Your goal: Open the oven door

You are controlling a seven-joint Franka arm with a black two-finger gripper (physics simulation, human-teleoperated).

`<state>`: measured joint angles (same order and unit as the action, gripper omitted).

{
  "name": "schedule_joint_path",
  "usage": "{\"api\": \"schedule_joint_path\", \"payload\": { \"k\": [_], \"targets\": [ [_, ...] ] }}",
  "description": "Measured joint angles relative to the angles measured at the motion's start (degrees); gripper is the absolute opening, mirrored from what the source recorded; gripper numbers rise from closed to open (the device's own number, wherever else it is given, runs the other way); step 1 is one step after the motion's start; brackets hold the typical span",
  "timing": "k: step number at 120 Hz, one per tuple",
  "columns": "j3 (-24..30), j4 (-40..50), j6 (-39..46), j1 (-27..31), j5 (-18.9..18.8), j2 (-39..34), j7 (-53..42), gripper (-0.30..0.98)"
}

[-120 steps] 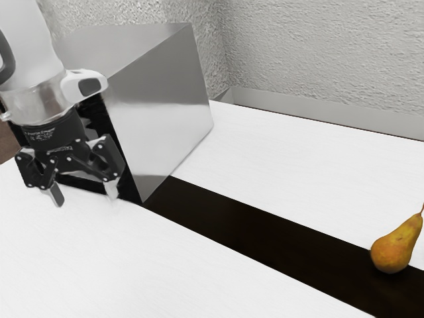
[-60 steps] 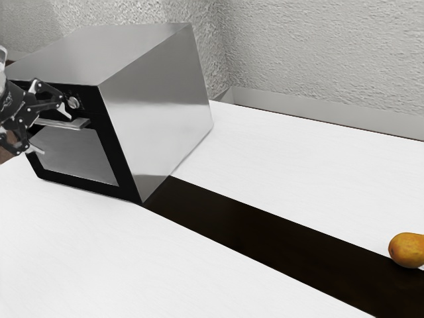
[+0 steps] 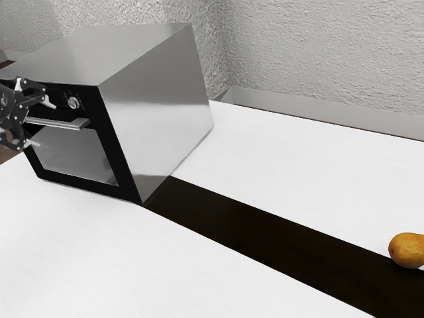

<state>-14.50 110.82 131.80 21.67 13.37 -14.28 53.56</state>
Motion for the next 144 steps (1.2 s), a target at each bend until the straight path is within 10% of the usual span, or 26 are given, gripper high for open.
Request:
{"api": "schedule_joint_path", "payload": {
  "k": [144],
  "targets": [
    [-0.27, -4.29, 3.75, 2.96, 1.71, 10.62, 1.15, 0.68]
  ]
}}
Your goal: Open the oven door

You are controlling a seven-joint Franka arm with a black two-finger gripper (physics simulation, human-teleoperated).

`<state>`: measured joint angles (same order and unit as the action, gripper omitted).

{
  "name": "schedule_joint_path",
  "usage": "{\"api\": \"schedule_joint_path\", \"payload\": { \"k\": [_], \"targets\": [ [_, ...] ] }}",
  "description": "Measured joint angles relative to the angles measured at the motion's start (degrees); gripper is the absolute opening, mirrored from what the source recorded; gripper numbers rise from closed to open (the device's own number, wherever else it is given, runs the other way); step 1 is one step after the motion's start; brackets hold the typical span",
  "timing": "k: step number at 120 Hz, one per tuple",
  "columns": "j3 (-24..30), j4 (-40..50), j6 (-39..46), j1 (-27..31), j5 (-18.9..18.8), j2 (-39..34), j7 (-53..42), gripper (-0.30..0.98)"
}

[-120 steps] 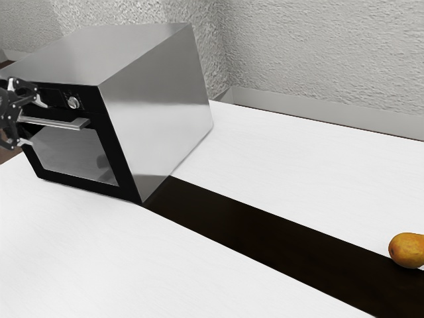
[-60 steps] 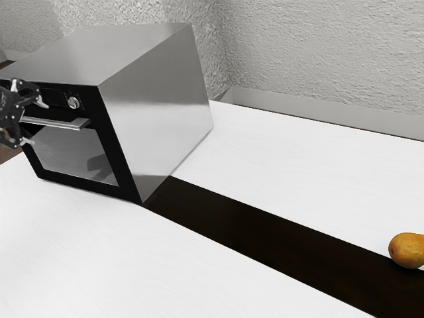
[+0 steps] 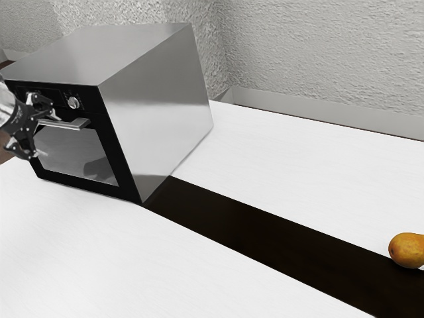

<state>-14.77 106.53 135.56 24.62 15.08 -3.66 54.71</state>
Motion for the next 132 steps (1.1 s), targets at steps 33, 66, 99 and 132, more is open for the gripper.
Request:
{"api": "schedule_joint_path", "payload": {
  "k": [33, 66, 99, 132],
  "targets": [
    [-0.01, 8.3, 1.9, -0.03, 0.89, -5.96, 0.0, 0.68],
    [-0.08, 34.12, 6.43, 2.86, 0.63, -31.78, 0.02, 0.68],
    [9.93, 0.31, -15.18, -12.69, -10.22, -27.9, -0.09, 0.68],
    [14.09, -7.02, -35.83, -31.66, -15.64, -11.5, 2.31, 0.69]
  ]
}}
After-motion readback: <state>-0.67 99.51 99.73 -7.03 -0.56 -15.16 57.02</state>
